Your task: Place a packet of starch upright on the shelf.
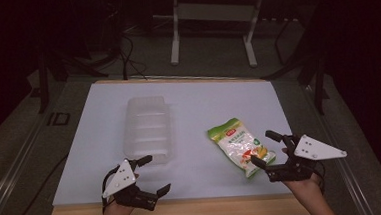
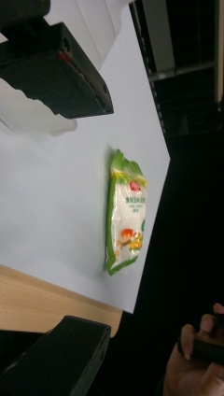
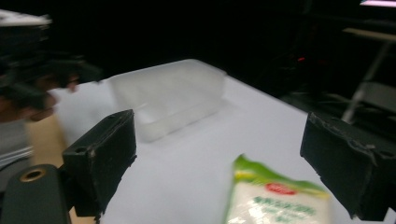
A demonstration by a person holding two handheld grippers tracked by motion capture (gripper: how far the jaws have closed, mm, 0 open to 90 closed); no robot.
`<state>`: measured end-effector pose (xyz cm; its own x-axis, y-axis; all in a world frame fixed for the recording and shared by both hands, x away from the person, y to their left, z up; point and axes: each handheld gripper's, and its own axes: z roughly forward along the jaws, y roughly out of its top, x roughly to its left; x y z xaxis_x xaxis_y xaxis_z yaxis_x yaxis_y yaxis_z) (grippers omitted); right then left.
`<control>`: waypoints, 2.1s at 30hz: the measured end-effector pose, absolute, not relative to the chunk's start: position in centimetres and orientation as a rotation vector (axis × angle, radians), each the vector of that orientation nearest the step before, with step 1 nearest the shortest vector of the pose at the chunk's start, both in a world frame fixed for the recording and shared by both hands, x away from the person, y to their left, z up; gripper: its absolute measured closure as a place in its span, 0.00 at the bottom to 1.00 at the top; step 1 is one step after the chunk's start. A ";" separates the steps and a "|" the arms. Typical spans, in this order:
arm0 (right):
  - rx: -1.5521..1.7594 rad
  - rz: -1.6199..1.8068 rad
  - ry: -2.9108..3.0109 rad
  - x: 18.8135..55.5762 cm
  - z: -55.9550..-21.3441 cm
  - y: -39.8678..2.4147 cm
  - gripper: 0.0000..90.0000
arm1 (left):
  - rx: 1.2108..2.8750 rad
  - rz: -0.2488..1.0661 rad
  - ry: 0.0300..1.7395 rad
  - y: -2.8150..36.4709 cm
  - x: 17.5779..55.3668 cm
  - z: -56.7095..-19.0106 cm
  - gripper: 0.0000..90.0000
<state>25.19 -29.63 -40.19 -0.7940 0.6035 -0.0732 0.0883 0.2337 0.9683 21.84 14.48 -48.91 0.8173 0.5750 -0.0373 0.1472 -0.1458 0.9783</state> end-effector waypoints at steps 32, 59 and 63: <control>0.668 1.528 2.141 33.9 -39.9 -27.8 0.13 | 1.706 0.415 0.537 14.3 22.0 -49.6 0.00; 0.903 1.327 2.258 40.0 -47.8 -29.2 0.15 | 1.726 0.420 0.534 14.0 22.1 -49.9 0.00; 0.933 1.310 2.276 40.9 -48.9 -29.4 0.16 | 1.731 0.420 0.531 14.0 22.1 -49.9 0.00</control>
